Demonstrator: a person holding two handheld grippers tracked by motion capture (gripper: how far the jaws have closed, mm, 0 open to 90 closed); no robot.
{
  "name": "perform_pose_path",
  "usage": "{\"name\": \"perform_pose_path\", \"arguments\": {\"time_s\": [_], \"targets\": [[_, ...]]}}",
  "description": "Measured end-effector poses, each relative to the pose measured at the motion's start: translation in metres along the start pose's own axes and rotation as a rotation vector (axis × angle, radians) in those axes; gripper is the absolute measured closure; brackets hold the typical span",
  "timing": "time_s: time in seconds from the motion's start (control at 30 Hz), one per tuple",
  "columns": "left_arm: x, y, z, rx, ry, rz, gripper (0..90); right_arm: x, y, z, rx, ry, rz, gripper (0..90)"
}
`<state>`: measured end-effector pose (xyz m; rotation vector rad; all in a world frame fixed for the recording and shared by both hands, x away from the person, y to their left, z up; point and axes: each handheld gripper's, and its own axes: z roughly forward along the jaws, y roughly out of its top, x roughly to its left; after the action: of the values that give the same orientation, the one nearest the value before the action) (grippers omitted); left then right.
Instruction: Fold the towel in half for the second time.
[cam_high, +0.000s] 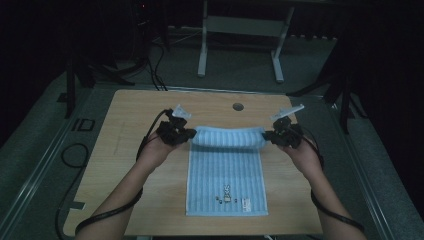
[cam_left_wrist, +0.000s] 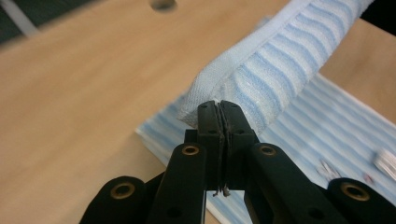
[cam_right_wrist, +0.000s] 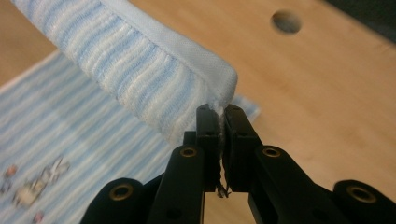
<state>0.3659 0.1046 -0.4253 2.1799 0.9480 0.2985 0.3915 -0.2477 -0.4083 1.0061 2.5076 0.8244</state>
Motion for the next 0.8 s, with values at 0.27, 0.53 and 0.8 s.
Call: {"name": "perform_pose_path", "arguments": {"time_s": [0.27,0.53,0.8], "targets": [[-0.022,-0.048,0.013,0.046,-0.088,-0.009,87.3,0.02,-0.049,0.006,0.007,0.08,0.017,85.8],[-0.025,-0.076,0.043,0.163,-0.085,-0.032,87.3,0.032,-0.08,0.037,0.076,0.145,0.049,85.8],[-0.022,-0.064,0.02,0.077,-0.095,-0.037,87.2,0.031,-0.076,0.029,0.06,0.137,0.046,85.8]]}}
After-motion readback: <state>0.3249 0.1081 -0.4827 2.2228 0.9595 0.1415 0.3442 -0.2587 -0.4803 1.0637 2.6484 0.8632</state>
